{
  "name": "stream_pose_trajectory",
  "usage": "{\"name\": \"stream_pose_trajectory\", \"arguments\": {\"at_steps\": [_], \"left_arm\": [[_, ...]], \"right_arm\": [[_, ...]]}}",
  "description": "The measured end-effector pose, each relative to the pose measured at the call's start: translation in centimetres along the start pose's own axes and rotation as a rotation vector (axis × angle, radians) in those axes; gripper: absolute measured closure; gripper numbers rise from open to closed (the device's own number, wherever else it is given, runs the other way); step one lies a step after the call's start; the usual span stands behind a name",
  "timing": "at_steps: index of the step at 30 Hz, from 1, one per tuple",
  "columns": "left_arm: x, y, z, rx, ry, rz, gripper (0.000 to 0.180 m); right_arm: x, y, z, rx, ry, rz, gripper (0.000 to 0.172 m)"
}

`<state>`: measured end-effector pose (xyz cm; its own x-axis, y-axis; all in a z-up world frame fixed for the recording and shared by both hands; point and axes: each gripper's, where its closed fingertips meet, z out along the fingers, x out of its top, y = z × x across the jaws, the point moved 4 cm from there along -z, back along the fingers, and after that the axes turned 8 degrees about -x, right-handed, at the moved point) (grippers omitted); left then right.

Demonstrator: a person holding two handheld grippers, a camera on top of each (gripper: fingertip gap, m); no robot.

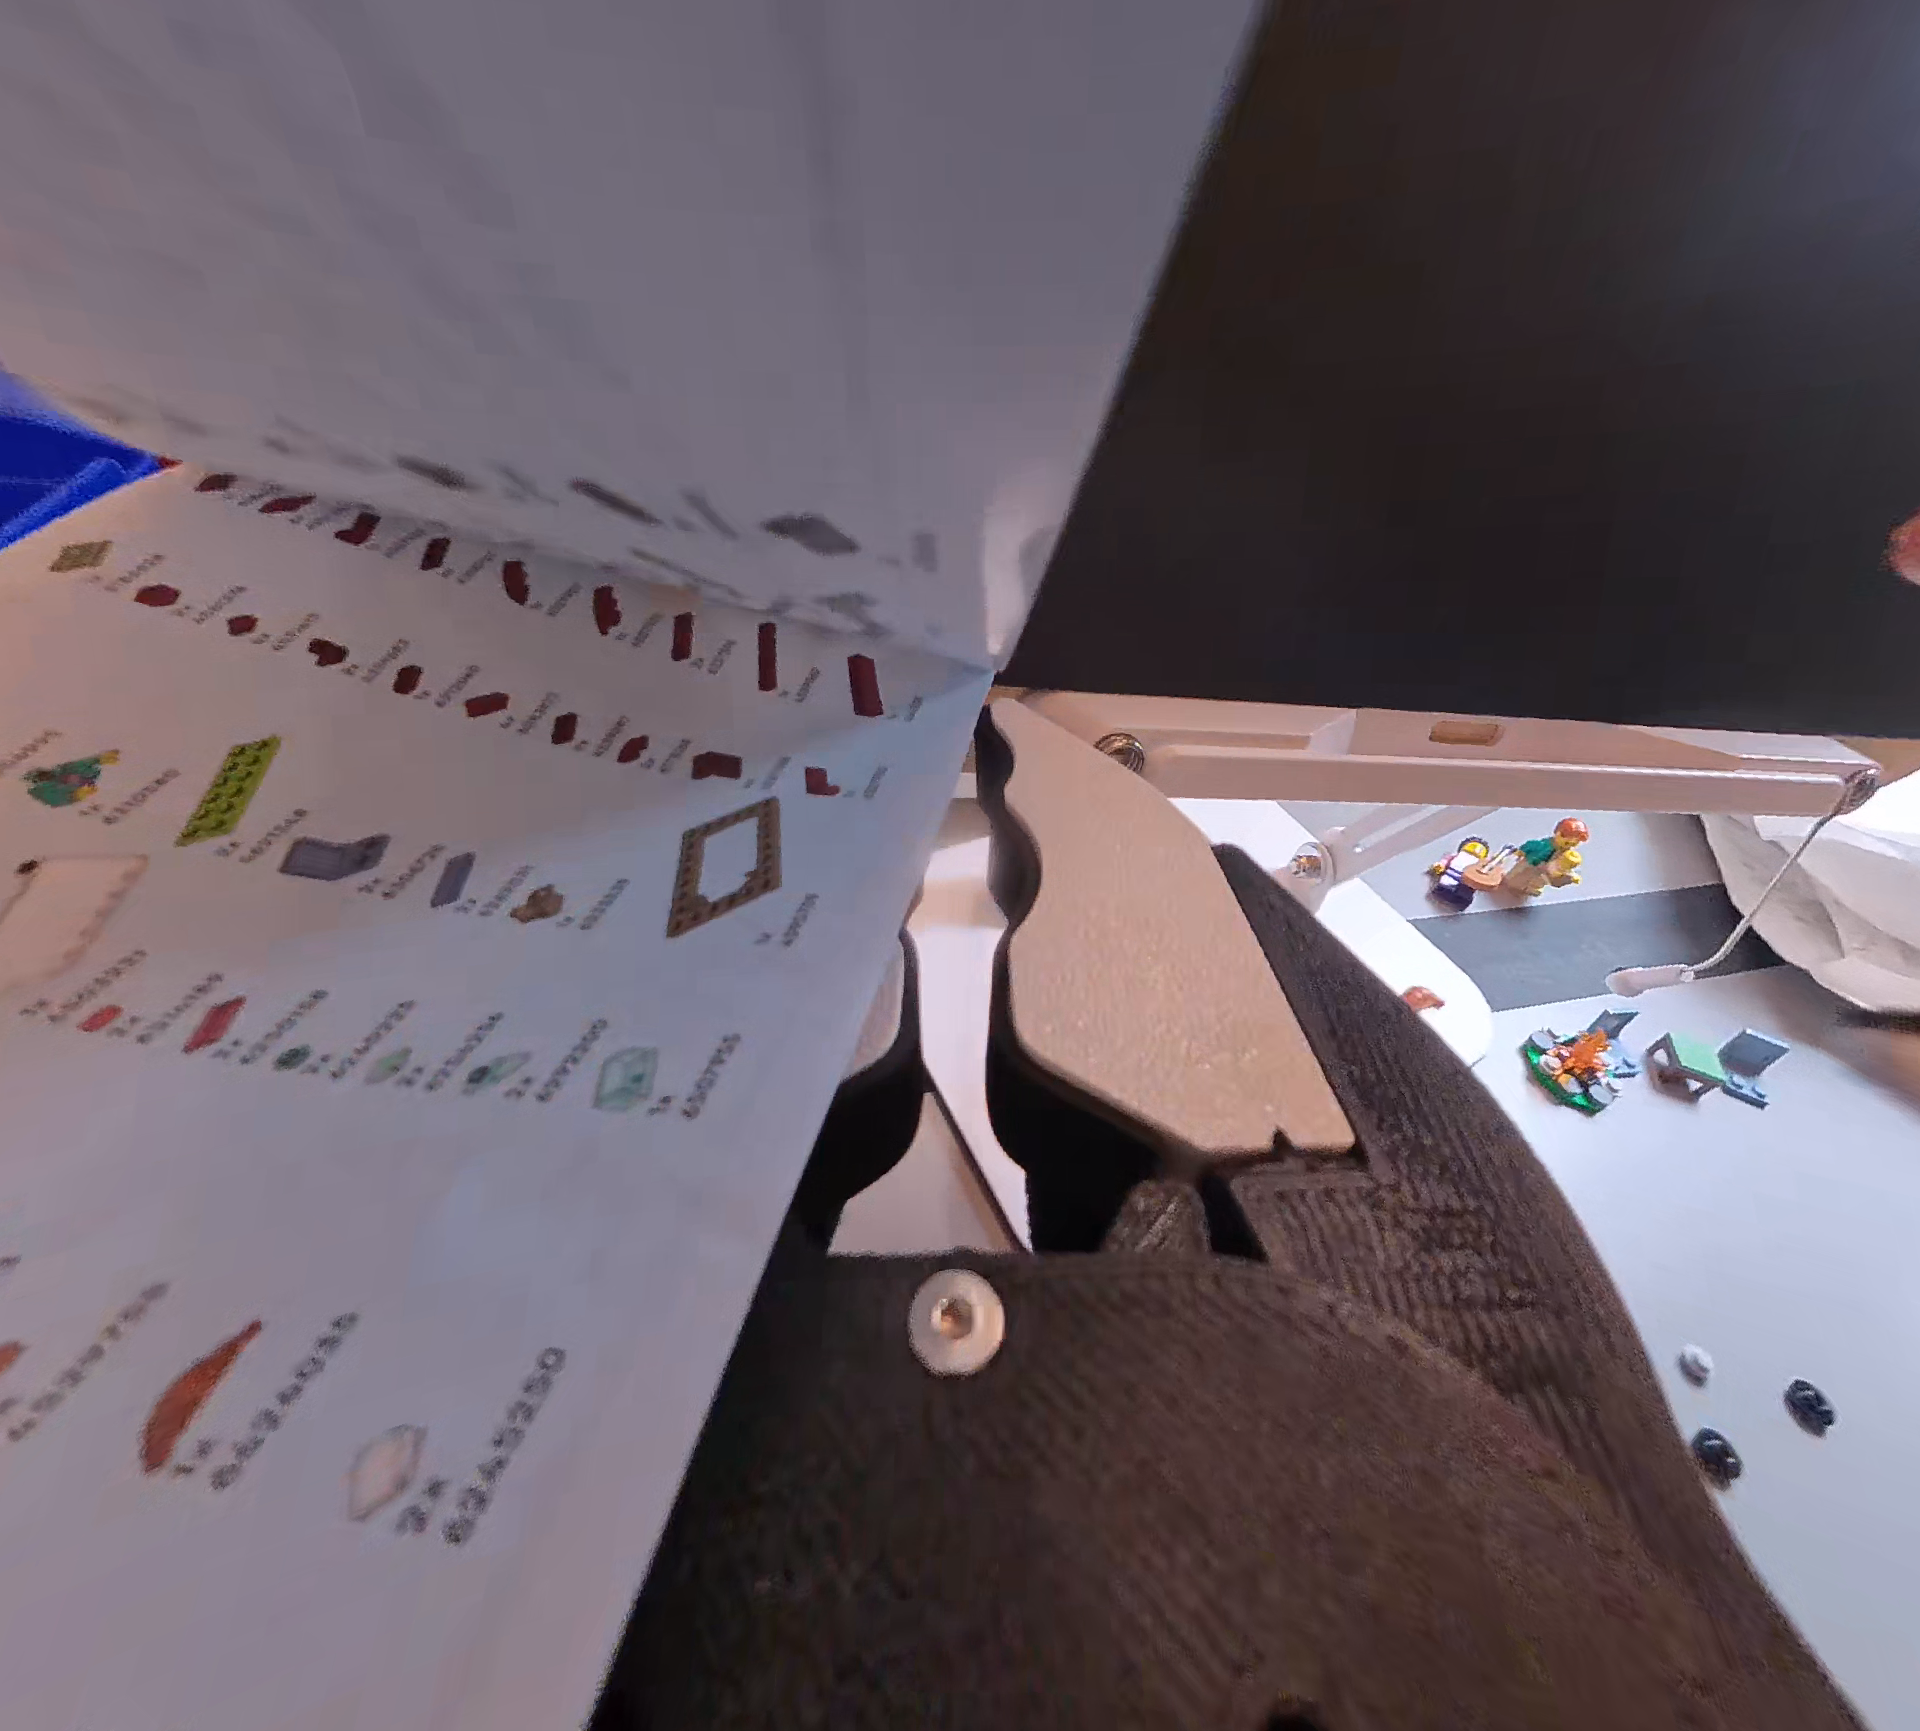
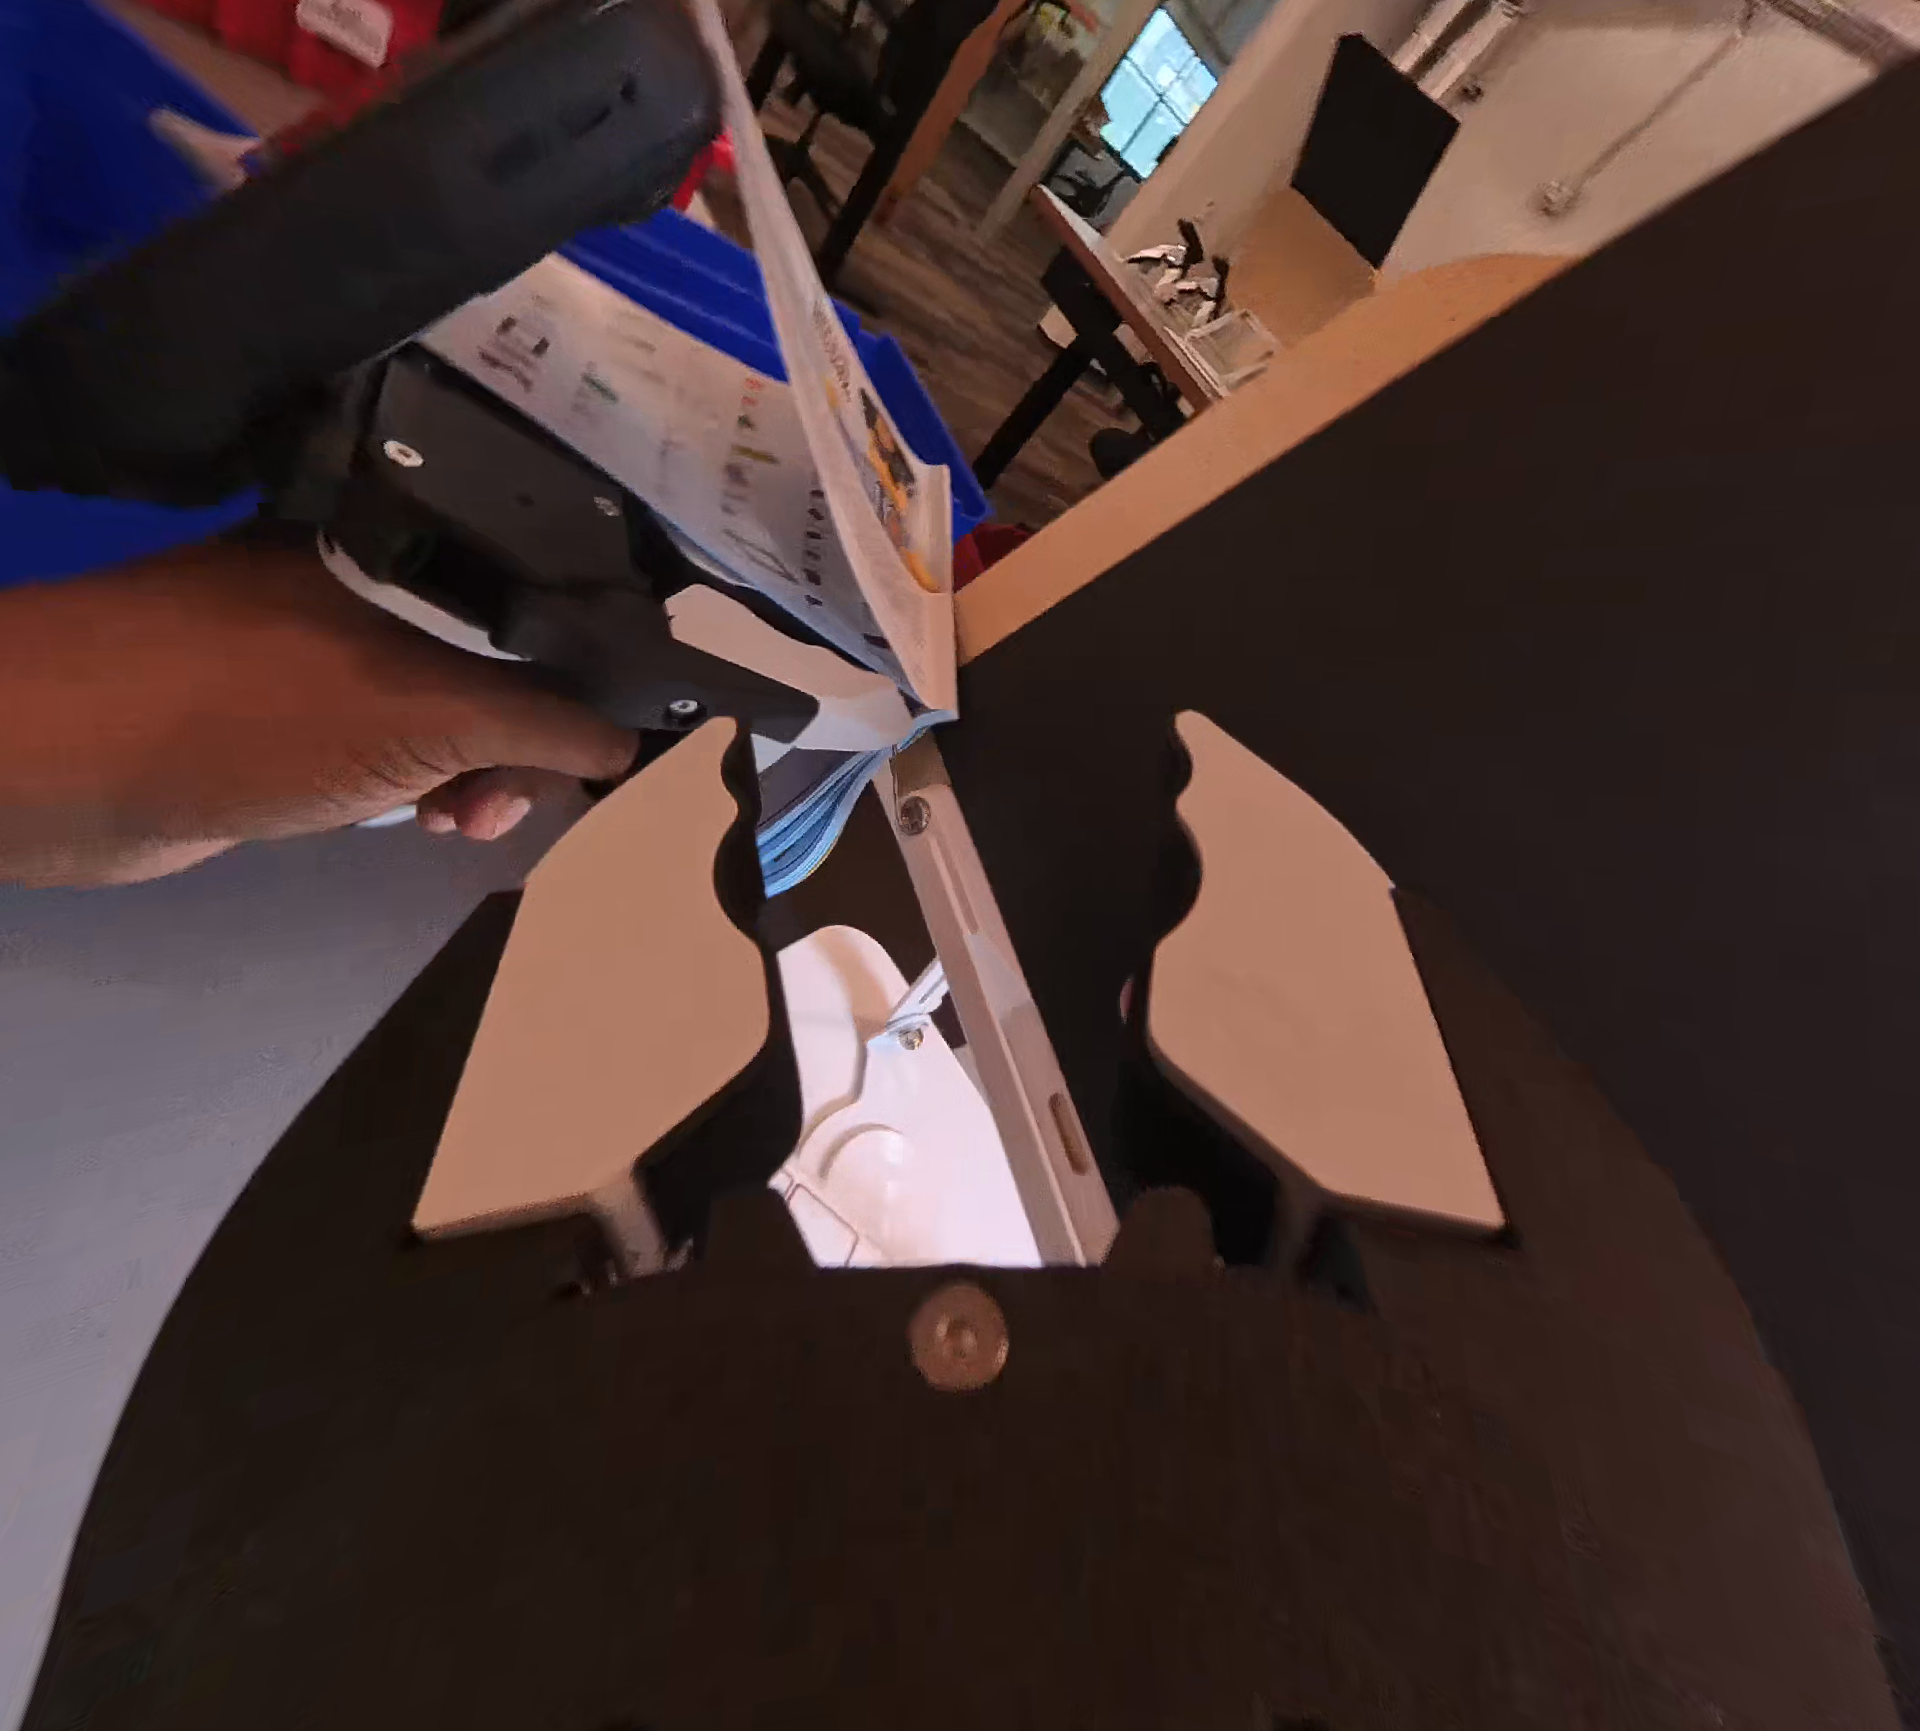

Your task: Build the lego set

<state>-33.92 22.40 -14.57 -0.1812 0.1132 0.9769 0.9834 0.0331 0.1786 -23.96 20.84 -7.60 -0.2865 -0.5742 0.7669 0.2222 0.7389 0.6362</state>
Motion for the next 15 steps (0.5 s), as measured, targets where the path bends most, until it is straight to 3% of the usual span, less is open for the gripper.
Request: {"name": "stream_pose_trajectory", "arguments": {"at_steps": [2,7,11,15], "left_arm": [[0.0,0.0,0.0,0.013,-0.002,0.046,0.173],[0.0,0.2,0.1,0.071,0.000,0.159,0.172],[0.1,0.5,0.0,0.142,-0.029,0.326,0.173],[0.8,1.6,0.1,0.207,-0.063,0.585,0.180]], "right_arm": [[0.7,-1.2,0.5,0.103,0.022,-0.027,0.100],[6.2,-2.5,-0.5,0.397,0.129,0.211,0.094],[7.9,-1.0,-1.2,0.439,0.147,0.322,0.093],[6.3,0.0,-1.5,0.410,0.126,0.387,0.092]]}}
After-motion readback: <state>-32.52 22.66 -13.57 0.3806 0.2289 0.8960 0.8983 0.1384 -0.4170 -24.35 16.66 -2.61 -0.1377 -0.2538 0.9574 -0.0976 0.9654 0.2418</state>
